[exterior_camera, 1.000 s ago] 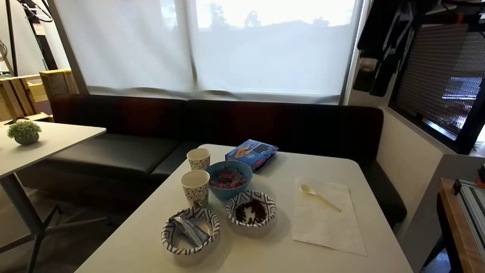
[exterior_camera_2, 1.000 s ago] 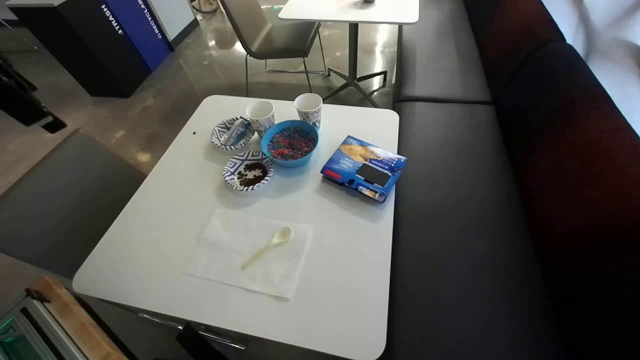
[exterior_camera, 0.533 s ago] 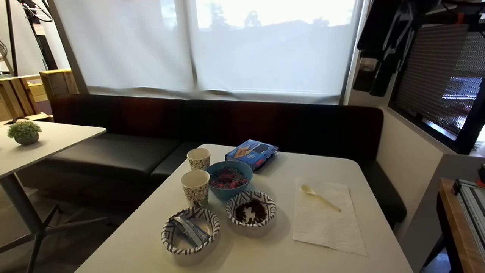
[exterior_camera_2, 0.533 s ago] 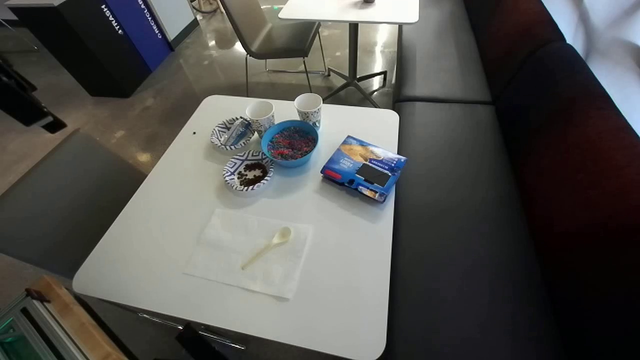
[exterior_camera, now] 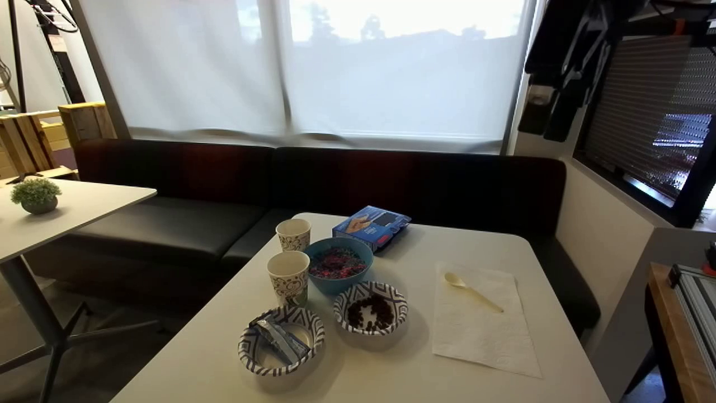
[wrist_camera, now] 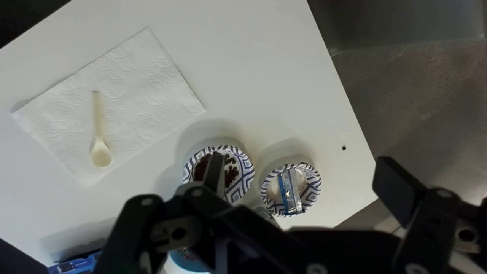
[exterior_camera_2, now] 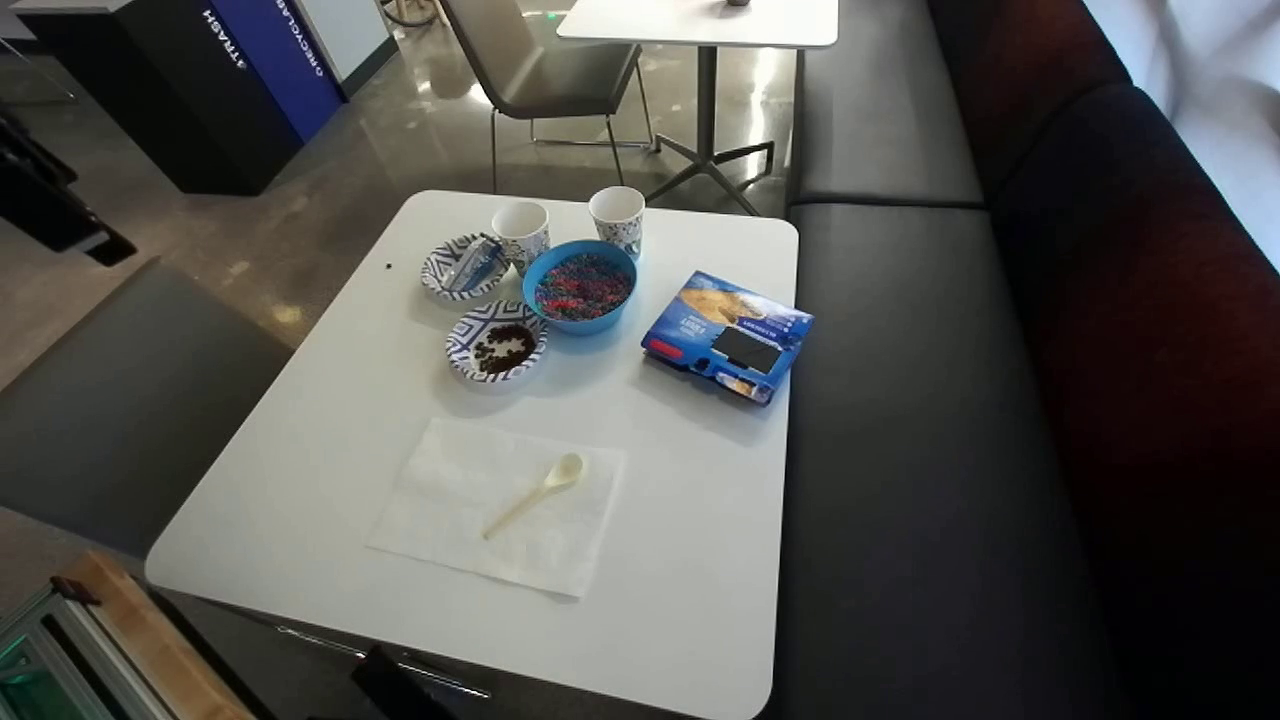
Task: Move the napkin to the right.
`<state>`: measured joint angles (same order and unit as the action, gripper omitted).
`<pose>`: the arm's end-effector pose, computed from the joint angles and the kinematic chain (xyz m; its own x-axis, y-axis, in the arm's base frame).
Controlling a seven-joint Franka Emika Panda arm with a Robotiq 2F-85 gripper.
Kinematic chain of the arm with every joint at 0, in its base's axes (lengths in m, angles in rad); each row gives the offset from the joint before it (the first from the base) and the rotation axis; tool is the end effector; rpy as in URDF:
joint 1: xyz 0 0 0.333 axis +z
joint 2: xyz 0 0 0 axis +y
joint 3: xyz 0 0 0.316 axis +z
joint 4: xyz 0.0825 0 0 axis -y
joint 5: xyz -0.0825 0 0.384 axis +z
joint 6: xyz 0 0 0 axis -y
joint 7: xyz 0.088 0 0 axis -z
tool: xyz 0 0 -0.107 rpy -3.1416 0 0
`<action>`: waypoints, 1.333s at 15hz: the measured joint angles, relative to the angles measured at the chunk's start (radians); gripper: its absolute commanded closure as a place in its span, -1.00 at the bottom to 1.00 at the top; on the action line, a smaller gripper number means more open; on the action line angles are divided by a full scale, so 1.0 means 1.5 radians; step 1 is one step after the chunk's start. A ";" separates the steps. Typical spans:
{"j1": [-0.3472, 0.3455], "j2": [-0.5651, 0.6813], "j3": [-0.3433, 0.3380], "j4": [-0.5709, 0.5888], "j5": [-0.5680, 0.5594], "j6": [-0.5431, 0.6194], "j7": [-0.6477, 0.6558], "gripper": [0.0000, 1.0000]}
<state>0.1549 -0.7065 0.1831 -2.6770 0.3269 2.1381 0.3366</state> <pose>0.3265 0.1294 0.4593 0.9776 -0.1933 0.0837 -0.1710 -0.9602 -0.2208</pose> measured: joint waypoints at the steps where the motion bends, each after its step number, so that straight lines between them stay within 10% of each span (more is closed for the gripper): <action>1: -0.011 0.004 0.004 -0.002 -0.007 0.013 0.010 -1.00; 11: -0.179 0.225 0.006 -0.068 -0.177 0.218 0.081 -1.00; 20: -0.393 0.434 0.106 -0.057 -0.629 0.501 0.413 -1.00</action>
<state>-0.4339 -0.0553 0.3417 -2.7632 -0.6159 2.8890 0.9565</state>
